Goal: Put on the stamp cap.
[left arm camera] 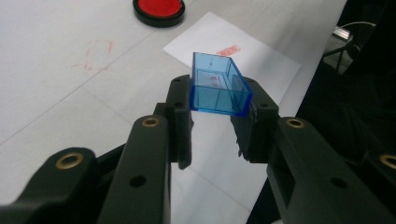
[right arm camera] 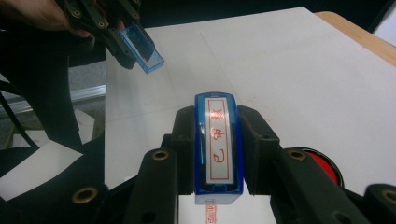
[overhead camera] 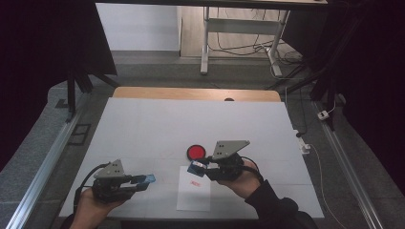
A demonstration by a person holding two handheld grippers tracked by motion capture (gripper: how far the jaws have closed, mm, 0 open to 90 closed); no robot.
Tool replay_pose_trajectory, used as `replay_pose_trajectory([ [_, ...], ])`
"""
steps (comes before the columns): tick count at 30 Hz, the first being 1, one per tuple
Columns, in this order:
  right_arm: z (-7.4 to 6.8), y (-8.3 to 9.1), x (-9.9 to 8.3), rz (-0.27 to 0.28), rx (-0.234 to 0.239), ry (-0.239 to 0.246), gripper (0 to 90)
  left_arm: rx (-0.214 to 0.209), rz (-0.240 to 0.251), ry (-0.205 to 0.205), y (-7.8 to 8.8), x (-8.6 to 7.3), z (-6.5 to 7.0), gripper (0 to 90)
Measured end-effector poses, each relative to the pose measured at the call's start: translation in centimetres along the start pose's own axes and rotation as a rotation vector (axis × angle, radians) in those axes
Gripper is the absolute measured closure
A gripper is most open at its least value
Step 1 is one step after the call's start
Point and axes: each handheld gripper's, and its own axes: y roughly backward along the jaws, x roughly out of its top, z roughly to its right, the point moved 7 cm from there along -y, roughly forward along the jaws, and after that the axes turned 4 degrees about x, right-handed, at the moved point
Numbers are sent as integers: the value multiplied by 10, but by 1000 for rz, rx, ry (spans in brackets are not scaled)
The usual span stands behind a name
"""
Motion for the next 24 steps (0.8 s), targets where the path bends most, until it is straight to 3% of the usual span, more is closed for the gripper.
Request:
replay_pose_trajectory([
  [24,4,11,7,25,5,2,701,-118,-5,-114,-44,41,14,680],
])
